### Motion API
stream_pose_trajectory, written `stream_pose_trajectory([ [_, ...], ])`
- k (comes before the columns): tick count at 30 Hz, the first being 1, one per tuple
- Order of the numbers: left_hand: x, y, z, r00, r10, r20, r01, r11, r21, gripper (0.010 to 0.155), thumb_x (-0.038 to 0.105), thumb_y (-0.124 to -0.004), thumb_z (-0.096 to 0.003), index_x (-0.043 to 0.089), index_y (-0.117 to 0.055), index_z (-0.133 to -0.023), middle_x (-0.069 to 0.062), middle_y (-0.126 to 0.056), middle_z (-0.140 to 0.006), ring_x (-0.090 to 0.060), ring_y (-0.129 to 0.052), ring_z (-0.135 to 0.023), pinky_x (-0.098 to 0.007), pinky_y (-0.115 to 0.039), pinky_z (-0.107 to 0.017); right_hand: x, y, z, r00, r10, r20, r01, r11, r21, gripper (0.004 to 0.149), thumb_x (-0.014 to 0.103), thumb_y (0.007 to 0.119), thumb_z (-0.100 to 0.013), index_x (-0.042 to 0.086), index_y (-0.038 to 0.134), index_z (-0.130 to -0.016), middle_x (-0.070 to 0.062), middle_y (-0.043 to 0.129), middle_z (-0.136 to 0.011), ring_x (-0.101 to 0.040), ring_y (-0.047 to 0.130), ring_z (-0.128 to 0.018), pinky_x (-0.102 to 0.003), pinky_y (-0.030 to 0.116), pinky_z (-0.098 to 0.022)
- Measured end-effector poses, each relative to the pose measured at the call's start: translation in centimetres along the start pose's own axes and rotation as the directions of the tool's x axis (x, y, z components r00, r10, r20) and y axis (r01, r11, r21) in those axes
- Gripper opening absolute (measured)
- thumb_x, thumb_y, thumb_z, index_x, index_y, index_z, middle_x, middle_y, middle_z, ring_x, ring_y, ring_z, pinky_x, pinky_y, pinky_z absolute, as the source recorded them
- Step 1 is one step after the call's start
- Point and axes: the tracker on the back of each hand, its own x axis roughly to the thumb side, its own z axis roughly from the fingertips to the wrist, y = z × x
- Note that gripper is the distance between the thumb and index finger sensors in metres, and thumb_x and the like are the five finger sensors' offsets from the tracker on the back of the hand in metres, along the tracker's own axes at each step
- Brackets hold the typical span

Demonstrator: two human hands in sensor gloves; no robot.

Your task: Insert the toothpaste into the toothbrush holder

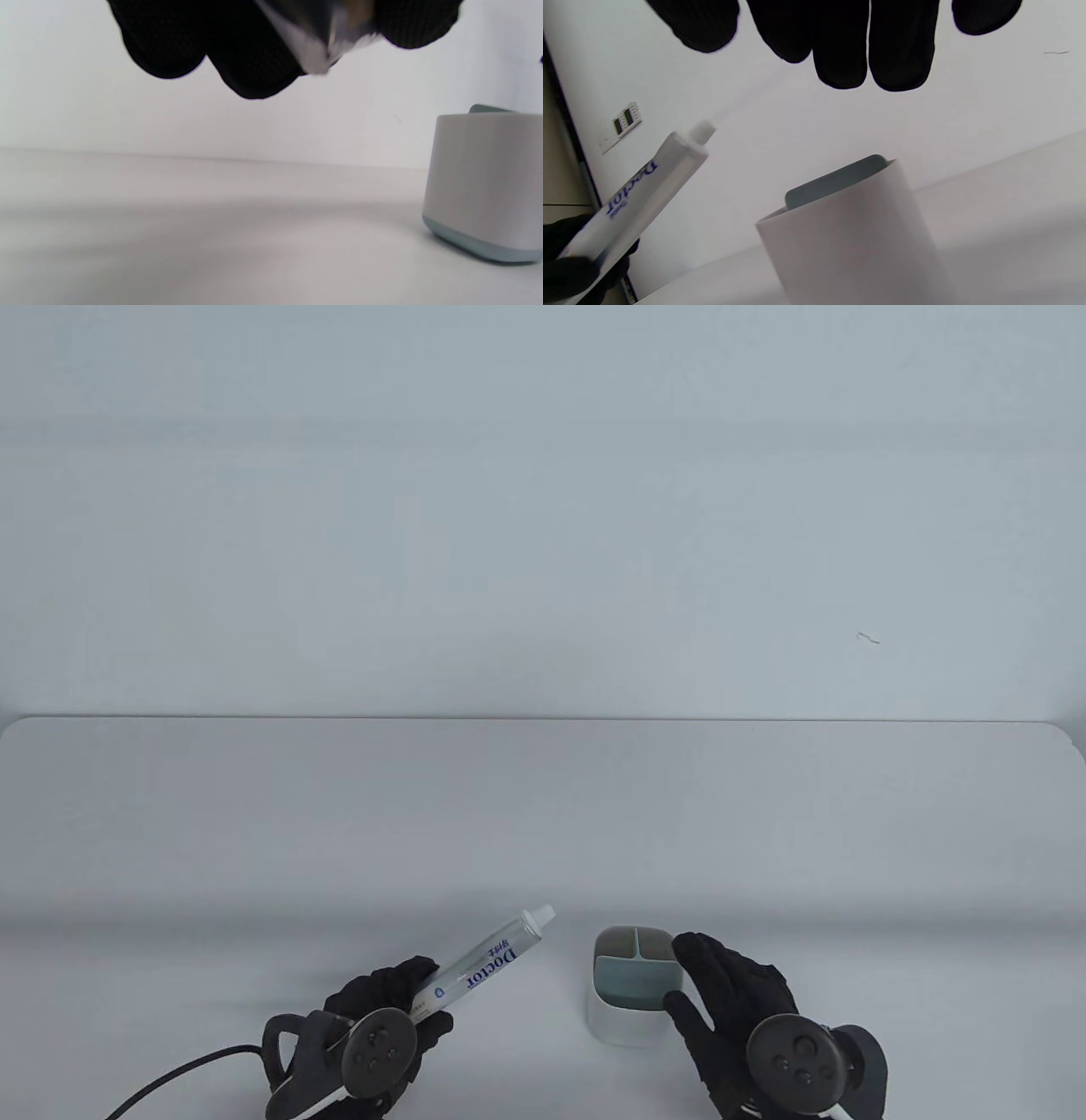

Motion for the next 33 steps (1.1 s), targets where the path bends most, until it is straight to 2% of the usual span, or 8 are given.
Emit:
stream_pose_trajectory([
  [4, 0.8, 1.0, 0.7, 0.997, 0.05, 0.058, -0.054, 0.996, 0.076, 0.061, 0.053, -0.062, -0.0542, 0.024, -0.045, -0.105, -0.002, -0.075, -0.095, -0.03, -0.087, -0.065, -0.048, -0.079, -0.058, 3.3, 1.4, -1.2, 0.995, -0.051, 0.087, 0.041, 0.992, 0.119, 0.059, 0.049, 0.063, -0.06, 0.02, 0.054, -0.111, -0.011, 0.069, -0.113, -0.046, 0.075, -0.098, -0.069, 0.047, -0.069],
  [9, 1.5, 1.8, 1.4, 0.99, 0.101, 0.098, -0.112, 0.987, 0.117, 0.061, 0.053, -0.062, -0.0542, 0.024, -0.045, -0.105, -0.003, -0.075, -0.095, -0.031, -0.088, -0.065, -0.048, -0.079, -0.058, 6.3, 3.5, -3.5, 0.966, -0.246, 0.075, 0.225, 0.95, 0.217, 0.055, 0.049, 0.062, -0.061, 0.024, 0.053, -0.11, -0.011, 0.069, -0.114, -0.046, 0.075, -0.098, -0.069, 0.048, -0.068],
  [12, 1.7, 2.1, 1.8, 0.988, 0.102, 0.117, -0.117, 0.984, 0.136, 0.061, 0.052, -0.062, -0.0543, 0.024, -0.044, -0.105, -0.002, -0.075, -0.095, -0.03, -0.088, -0.066, -0.048, -0.079, -0.058, 7.5, 4.6, -5.0, 0.931, -0.36, 0.053, 0.334, 0.904, 0.267, 0.063, 0.049, 0.061, -0.063, 0.01, 0.052, -0.112, -0.014, 0.067, -0.114, -0.045, 0.074, -0.099, -0.069, 0.047, -0.069],
  [18, 2.8, 1.8, 2.3, 0.987, -0.043, 0.155, 0.01, 0.978, 0.207, 0.064, 0.051, -0.06, -0.0555, 0.02, -0.039, -0.107, -0.007, -0.078, -0.093, -0.03, -0.089, -0.065, -0.047, -0.08, -0.058, 8.3, 5.8, -5.9, 0.875, -0.482, 0.037, 0.458, 0.851, 0.256, 0.076, 0.057, 0.063, -0.06, 0.005, 0.048, -0.113, -0.016, 0.067, -0.113, -0.044, 0.073, -0.099, -0.07, 0.045, -0.069],
  [21, 3.2, 1.6, 2.3, 0.983, -0.068, 0.172, 0.03, 0.976, 0.217, 0.066, 0.05, -0.061, -0.0552, 0.017, -0.039, -0.107, -0.008, -0.078, -0.093, -0.03, -0.09, -0.066, -0.047, -0.081, -0.057, 8.0, 6.4, -6.0, 0.784, -0.621, 0.019, 0.596, 0.761, 0.256, 0.078, 0.058, 0.065, -0.056, 0.007, 0.047, -0.113, -0.015, 0.067, -0.113, -0.043, 0.074, -0.1, -0.069, 0.046, -0.069],
  [27, 4.1, 1.4, 2.4, 0.966, -0.135, 0.219, 0.083, 0.97, 0.229, 0.065, 0.05, -0.062, -0.0557, 0.015, -0.042, -0.106, -0.008, -0.079, -0.095, -0.027, -0.092, -0.068, -0.046, -0.081, -0.058, 7.0, 7.7, -5.8, 0.463, -0.886, -0.02, 0.87, 0.45, 0.201, 0.083, 0.053, 0.081, -0.043, 0.015, 0.052, -0.111, -0.012, 0.067, -0.111, -0.039, 0.075, -0.099, -0.068, 0.048, -0.069],
  [29, 4.4, 1.3, 2.4, 0.961, -0.148, 0.234, 0.094, 0.969, 0.23, 0.064, 0.049, -0.063, -0.0564, 0.016, -0.041, -0.106, -0.007, -0.079, -0.096, -0.016, -0.093, -0.071, -0.046, -0.081, -0.058, 6.9, 7.4, -5.7, 0.458, -0.889, 0.001, 0.873, 0.451, 0.185, 0.084, 0.051, 0.084, -0.039, 0.016, 0.054, -0.109, -0.012, 0.069, -0.11, -0.039, 0.075, -0.099, -0.068, 0.048, -0.069],
  [33, 4.5, 1.1, 2.3, 0.953, -0.167, 0.253, 0.106, 0.965, 0.24, 0.063, 0.05, -0.063, -0.0567, 0.018, -0.04, -0.106, -0.005, -0.078, -0.097, -0.016, -0.093, -0.071, -0.046, -0.081, -0.059, 7.1, 6.8, -5.5, 0.484, -0.874, 0.041, 0.858, 0.484, 0.172, 0.085, 0.049, 0.088, -0.035, 0.019, 0.055, -0.107, -0.008, 0.069, -0.108, -0.036, 0.075, -0.099, -0.067, 0.048, -0.069],
])
